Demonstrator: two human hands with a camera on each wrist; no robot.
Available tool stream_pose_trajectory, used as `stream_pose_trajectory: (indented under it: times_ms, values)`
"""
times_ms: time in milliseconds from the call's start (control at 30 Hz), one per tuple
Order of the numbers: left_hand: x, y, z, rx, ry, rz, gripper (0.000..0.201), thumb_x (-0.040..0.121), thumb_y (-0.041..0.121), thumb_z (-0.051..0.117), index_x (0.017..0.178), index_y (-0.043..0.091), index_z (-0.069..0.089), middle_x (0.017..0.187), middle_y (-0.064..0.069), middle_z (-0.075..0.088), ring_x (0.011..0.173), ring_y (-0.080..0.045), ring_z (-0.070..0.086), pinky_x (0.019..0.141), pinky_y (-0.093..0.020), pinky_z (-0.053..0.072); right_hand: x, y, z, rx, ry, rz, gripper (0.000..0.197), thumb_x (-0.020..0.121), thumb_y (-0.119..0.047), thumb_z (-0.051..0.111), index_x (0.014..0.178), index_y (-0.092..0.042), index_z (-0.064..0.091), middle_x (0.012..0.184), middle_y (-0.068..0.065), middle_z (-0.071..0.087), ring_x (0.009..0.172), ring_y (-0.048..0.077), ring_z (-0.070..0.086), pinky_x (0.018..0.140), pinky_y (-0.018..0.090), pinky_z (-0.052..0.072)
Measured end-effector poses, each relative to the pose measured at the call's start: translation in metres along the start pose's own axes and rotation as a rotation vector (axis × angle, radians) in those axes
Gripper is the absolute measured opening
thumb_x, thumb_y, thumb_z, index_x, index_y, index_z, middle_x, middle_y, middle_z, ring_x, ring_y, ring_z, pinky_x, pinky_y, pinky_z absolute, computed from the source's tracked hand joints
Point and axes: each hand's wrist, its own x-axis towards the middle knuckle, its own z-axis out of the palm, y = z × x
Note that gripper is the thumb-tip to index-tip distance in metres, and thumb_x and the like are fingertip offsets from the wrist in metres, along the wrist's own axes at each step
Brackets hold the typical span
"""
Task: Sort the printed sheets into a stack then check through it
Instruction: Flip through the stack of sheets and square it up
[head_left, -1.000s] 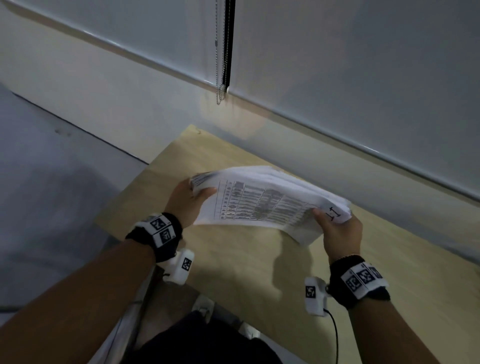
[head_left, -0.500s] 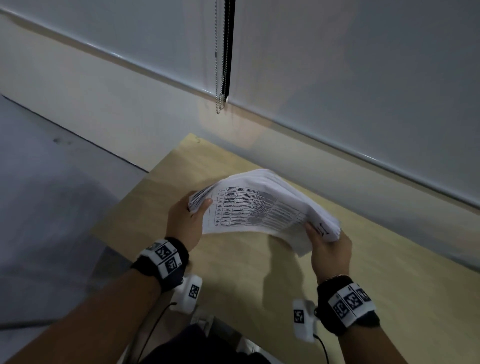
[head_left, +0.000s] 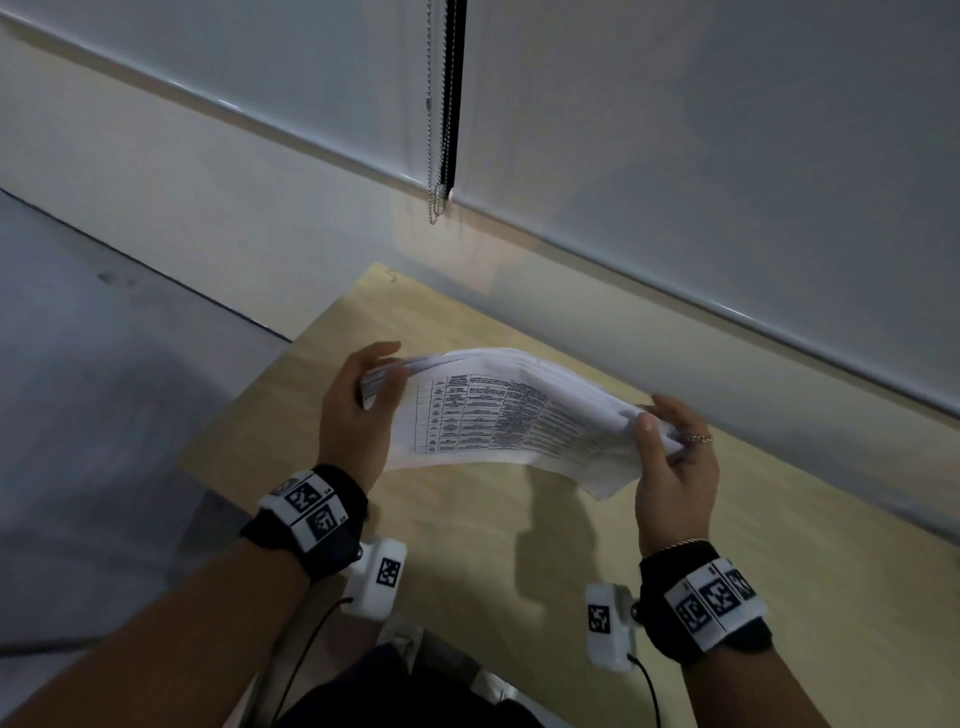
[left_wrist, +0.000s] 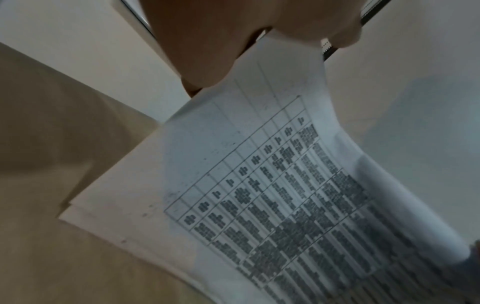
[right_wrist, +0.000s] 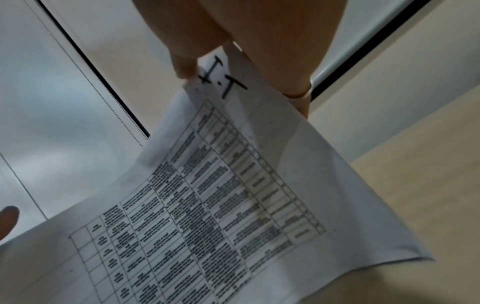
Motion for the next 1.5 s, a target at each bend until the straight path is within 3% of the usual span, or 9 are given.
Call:
stream_pose_trajectory:
  times_ms: [167,333,433,600,867,1067,1300,1400,1500]
  values:
    - [0.007,0.004,0.004,0.105,0.09,0.009,0.017,0.098,0.019,0.055,0.093,0.02,0.071,0.083,0.018,0.071,0.078,0.008,0.062,0.073,-0.012,0.047,0.002,-0.005,0.001,-0.061,-0.009,-0.026,0.008,0.091,-0.009,0.065,0.096,-0.015,0.069,0.096,0.003,0.069,0.083,0.008,0.063,0.075,0.029,0.051]
    - [0.008,0.006,0.0,0.187,0.022,0.111,0.016,0.098,0.017,0.059,0.107,0.017,0.072,0.1,0.007,0.071,0.09,0.01,0.064,0.082,-0.009,0.048,0.002,-0.009,-0.003,-0.422,-0.124,-0.317,0.016,0.094,-0.015,0.063,0.106,-0.014,0.073,0.101,-0.004,0.066,0.094,-0.008,0.058,0.087,0.005,0.04]
    - [0.011,0.007,-0.005,0.325,-0.063,0.246,0.019,0.093,0.019,0.066,0.11,0.014,0.074,0.104,0.002,0.067,0.094,0.008,0.062,0.086,-0.009,0.047,0.003,-0.007,-0.006,-0.583,-0.142,-0.462,0.019,0.093,-0.014,0.059,0.101,-0.008,0.075,0.098,-0.003,0.063,0.091,0.006,0.059,0.09,0.002,0.033]
    - [0.019,0.008,-0.006,0.419,-0.085,0.363,0.014,0.09,0.012,0.069,0.101,0.01,0.077,0.097,0.001,0.069,0.09,0.005,0.062,0.086,-0.011,0.048,-0.002,-0.004,-0.006,-0.636,-0.201,-0.535,0.034,0.092,-0.033,0.055,0.097,-0.007,0.076,0.106,0.009,0.065,0.095,0.022,0.062,0.095,0.012,0.039]
    - [0.027,0.02,-0.002,0.144,-0.115,0.061,0.023,0.091,0.007,0.065,0.098,0.028,0.072,0.09,0.012,0.073,0.08,0.005,0.066,0.072,-0.009,0.049,0.002,-0.006,-0.004,-0.904,-0.24,-0.539,0.049,0.092,-0.036,0.06,0.133,-0.009,0.058,0.126,0.015,0.062,0.106,0.034,0.06,0.09,0.048,0.052]
    - [0.032,0.019,-0.011,0.656,-0.218,0.485,0.031,0.089,0.042,0.064,0.112,0.024,0.073,0.103,0.005,0.071,0.088,-0.016,0.069,0.08,-0.039,0.057,0.011,-0.014,-0.003,-0.931,-0.284,-0.302,0.038,0.089,-0.026,0.068,0.123,-0.009,0.062,0.109,0.004,0.068,0.103,0.029,0.06,0.091,0.047,0.049]
    - [0.017,0.067,0.057,1.316,-0.642,0.564,0.084,0.073,0.088,0.038,0.145,0.043,0.035,0.13,0.014,0.061,0.122,-0.018,0.054,0.11,-0.066,0.017,0.014,-0.007,-0.003,-0.93,-0.268,-0.458,0.005,0.087,-0.013,0.07,0.086,-0.009,0.067,0.085,0.005,0.063,0.082,0.032,0.056,0.072,0.042,0.049]
    - [0.016,0.07,0.083,1.426,-0.826,0.613,0.048,0.09,0.059,0.051,0.129,0.031,0.048,0.118,0.007,0.065,0.113,-0.024,0.059,0.104,-0.057,0.028,0.012,-0.016,-0.003,-0.904,-0.271,-0.542,0.008,0.086,-0.017,0.066,0.084,-0.009,0.067,0.083,0.005,0.063,0.079,0.034,0.058,0.07,0.044,0.05]
    - [0.015,0.066,0.086,1.332,-0.703,0.761,0.014,0.092,0.02,0.06,0.105,0.022,0.052,0.081,0.001,0.066,0.074,-0.028,0.064,0.069,-0.036,0.036,0.01,-0.033,-0.004,-0.87,-0.171,-0.654,0.019,0.087,-0.027,0.062,0.092,-0.01,0.068,0.093,0.006,0.065,0.088,0.034,0.06,0.077,0.048,0.048]
